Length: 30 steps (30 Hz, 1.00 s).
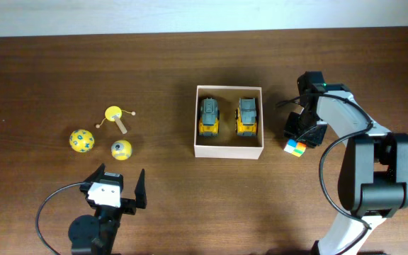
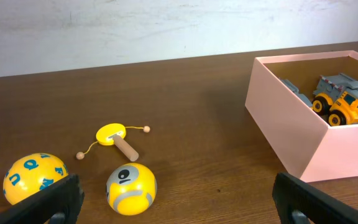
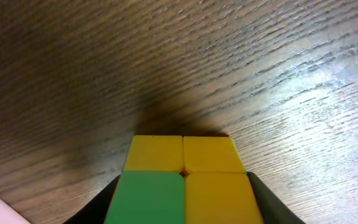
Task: Pack container
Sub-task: 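Move the right gripper to the small cube and grasp it, then lift the cube and carry it left over the box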
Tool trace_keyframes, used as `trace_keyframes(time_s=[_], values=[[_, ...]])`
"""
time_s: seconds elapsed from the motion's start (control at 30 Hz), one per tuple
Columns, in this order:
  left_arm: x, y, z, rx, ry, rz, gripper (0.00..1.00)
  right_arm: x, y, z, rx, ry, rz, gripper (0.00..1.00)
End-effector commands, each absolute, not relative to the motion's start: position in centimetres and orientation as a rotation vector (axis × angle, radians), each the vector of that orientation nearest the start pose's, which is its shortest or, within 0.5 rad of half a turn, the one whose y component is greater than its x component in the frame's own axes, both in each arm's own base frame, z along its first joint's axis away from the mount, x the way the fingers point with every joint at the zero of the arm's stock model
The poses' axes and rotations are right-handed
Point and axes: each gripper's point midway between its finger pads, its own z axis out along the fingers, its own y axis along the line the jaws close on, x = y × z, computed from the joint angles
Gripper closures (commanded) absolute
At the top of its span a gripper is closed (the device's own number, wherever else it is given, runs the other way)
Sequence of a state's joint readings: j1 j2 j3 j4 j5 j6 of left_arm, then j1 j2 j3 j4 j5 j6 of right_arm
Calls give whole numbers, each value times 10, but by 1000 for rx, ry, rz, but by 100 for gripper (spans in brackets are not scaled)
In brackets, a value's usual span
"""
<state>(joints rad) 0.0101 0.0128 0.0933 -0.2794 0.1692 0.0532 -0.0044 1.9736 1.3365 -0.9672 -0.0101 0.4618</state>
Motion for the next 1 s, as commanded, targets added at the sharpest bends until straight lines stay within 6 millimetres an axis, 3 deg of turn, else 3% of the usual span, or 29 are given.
trace_keyframes(time_s=[0.0,0.37,0.57,0.8,0.9,0.97], values=[[234,-27,148,177,1754,-97,1,346,0,17,708,3092,15,61],[234,-27,148,177,1754,-97,1,346,2,18,675,3099,28,62],[234,-27,148,177,1754,-97,1,354,5,31,608,3101,63,62],[234,-27,148,177,1754,-97,1,372,8,75,499,3067,103,62],[234,-27,148,177,1754,-97,1,380,8,105,432,3056,108,62],[234,-27,148,177,1754,-97,1,387,15,136,332,3038,173,62]])
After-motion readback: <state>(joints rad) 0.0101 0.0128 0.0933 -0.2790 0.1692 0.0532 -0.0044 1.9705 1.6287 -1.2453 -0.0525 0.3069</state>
